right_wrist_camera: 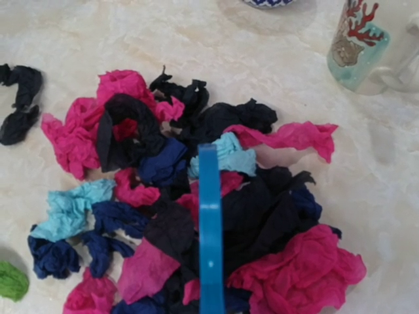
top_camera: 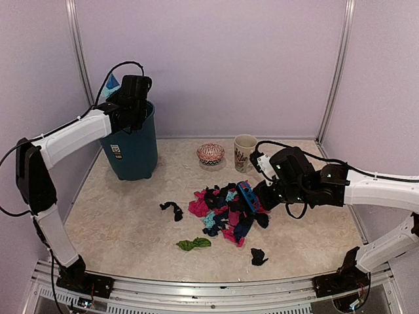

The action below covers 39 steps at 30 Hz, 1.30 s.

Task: Sweep away the paper scraps from the table
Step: Dump the paper scraps in the dustpan into the trash bin.

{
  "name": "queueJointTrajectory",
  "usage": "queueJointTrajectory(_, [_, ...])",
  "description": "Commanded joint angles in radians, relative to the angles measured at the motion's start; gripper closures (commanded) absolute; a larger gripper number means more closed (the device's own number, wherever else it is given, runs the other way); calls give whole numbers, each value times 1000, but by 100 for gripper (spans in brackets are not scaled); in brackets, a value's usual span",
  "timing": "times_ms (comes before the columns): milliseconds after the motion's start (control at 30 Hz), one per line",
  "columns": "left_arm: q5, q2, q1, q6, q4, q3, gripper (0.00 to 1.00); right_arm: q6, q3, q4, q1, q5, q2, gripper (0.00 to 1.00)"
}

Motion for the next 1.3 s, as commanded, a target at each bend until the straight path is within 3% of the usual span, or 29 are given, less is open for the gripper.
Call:
queueJointTrajectory(0, [287,1,17,-379,-337,120,100,-4,11,19,-13,-16,-27,100])
queueJointTrajectory(167, [556,-19,58,-562,-443,147,100,6,-8,25,-13,-21,-54,100])
queueJointTrajectory(367, [756,-101,101,-689,-419,57,100,17,-21,27,-13,-26,-63,100])
queueJointTrajectory(667, [1212,-217,279,-901,-371,-28,100,25,-17,36,-12,-42,-51,100])
queueJointTrajectory(967, [1813,-341,501,-1220,-61,-269,100,32,-1,29,-12,-48,-34,100])
queueJointTrajectory(1133, [1996,-379,517,-1385,149,-390,100,37,12,19,-12,-54,-24,100])
queueJointTrajectory(1267, [2060,-407,534,-1496,260,-436,100,43,16,16,-13,-59,-17,100])
